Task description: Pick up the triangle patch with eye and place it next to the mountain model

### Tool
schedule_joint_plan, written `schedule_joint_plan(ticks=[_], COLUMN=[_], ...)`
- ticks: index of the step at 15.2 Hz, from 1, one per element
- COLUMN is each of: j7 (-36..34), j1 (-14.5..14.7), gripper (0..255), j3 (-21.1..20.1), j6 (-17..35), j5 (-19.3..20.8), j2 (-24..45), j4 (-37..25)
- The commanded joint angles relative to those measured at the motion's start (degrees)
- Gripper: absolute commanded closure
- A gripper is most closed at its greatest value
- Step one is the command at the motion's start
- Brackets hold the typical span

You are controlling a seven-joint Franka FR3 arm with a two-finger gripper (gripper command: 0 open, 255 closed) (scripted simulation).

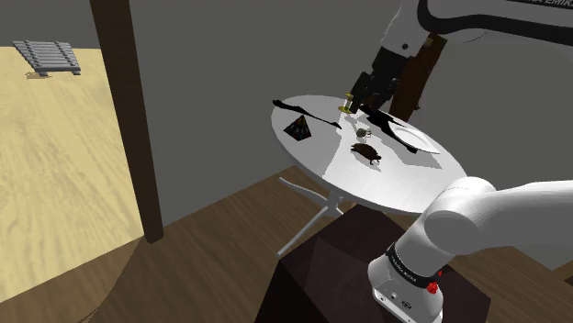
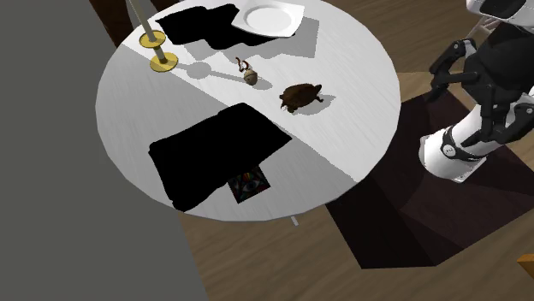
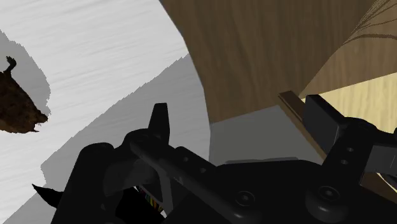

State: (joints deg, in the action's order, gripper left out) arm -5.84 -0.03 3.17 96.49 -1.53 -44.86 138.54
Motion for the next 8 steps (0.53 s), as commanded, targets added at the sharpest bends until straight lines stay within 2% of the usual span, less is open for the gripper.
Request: schedule_joint_plan(ticks=[1, 8], j7=[0.00, -17.11], j1=[0.00, -4.38], gripper=[0, 0], j3=[0.00, -10.08], j6=[0.00, 21.93], j5=[0.00, 2.97], j2=[0.00, 5.00], j4=[0.00, 8.91])
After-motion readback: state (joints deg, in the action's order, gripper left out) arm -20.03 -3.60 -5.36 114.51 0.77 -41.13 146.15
